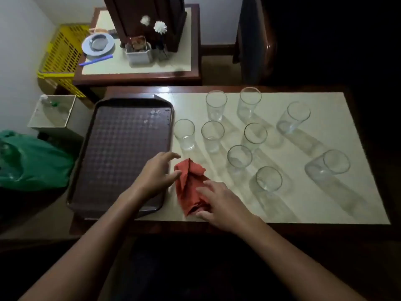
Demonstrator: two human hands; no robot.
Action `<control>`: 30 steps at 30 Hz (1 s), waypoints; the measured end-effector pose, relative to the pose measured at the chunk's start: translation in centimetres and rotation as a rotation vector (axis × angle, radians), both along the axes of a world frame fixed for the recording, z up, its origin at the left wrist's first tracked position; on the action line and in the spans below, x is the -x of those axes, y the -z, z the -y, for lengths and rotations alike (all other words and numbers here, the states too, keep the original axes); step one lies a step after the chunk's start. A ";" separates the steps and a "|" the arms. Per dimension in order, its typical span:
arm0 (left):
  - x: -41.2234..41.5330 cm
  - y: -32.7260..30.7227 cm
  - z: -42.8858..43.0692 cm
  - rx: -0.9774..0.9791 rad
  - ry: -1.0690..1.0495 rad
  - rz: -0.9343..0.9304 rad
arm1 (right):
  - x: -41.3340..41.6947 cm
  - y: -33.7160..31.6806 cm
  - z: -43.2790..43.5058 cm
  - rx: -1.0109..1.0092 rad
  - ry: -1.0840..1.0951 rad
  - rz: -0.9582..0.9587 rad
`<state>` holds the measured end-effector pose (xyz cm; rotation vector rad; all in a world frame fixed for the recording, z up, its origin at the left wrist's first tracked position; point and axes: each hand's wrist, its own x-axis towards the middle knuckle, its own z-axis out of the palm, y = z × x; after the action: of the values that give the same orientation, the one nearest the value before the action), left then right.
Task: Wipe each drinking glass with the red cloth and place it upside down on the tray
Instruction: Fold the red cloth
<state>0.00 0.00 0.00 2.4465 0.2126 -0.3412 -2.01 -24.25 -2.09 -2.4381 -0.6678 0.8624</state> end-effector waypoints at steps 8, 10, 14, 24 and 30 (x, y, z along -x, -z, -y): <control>1.9 5.0 0.6 -0.173 0.582 -0.010 | 1.2 6.4 2.1 -0.290 -0.025 0.341; 2.7 5.8 0.8 -0.187 0.647 0.058 | 0.9 5.6 3.3 -0.347 0.098 0.200; 5.3 6.0 1.7 -0.023 0.417 0.269 | 2.2 2.5 5.5 -0.473 0.285 0.007; 10.2 -6.1 7.5 0.568 0.140 0.458 | 5.5 -5.3 11.0 -0.422 0.562 0.109; 10.3 -12.5 10.9 0.582 0.276 0.497 | 6.2 -10.8 10.9 -0.465 0.388 0.252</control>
<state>-10.34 -10.92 12.47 1.8992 -0.3906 0.0923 -8.19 -35.18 8.70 -2.1534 -0.3985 0.2161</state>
